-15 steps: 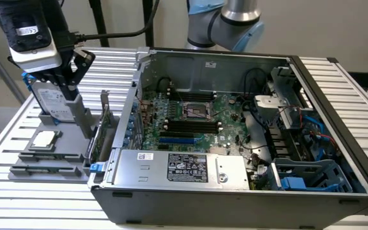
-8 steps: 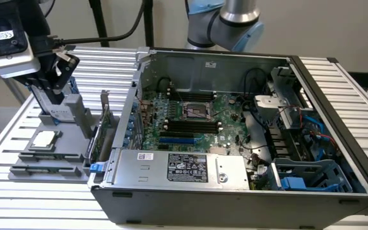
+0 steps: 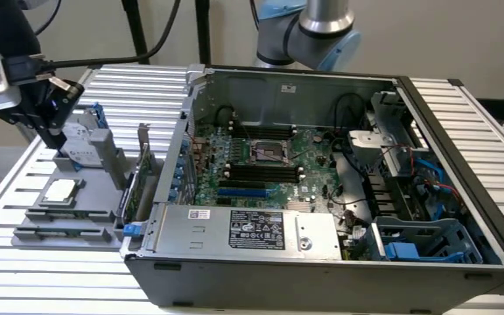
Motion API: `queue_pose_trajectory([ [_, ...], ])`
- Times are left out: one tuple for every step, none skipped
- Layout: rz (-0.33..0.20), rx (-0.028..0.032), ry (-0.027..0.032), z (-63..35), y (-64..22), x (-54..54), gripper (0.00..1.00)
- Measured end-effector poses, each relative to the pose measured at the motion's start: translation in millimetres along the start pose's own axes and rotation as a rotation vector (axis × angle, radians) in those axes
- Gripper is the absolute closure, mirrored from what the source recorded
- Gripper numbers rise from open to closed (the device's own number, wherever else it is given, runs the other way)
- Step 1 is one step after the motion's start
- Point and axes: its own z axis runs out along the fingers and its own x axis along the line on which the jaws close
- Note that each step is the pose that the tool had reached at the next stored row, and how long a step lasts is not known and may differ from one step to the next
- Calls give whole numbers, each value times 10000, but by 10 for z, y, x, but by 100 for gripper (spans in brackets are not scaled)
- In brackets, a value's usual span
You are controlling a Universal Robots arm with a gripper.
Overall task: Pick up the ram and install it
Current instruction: 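Reach for the ram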
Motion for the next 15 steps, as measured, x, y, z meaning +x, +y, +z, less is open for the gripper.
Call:
queue_pose_trajectory([
  [0, 6, 3, 3, -12, 30, 89],
  [0, 11, 6, 6, -23, 59, 89],
  [0, 17, 10, 9, -33, 89, 89],
  [0, 25, 16, 14, -43, 124, 89],
  [0, 32, 21, 18, -51, 156, 89],
  [-1, 43, 26, 23, -59, 190, 89],
  [0, 55, 32, 28, -65, 226, 89],
  [0, 68, 38, 33, -71, 261, 89],
  [1, 81, 45, 38, -76, 295, 89],
  [1, 93, 51, 43, -82, 327, 89],
  [1, 105, 60, 47, -86, 353, 89],
  [2, 116, 71, 51, -87, 362, 89],
  [0, 119, 74, 50, -88, 362, 89],
  [0, 120, 74, 50, -88, 362, 89],
  [1, 121, 75, 49, -88, 363, 89],
])
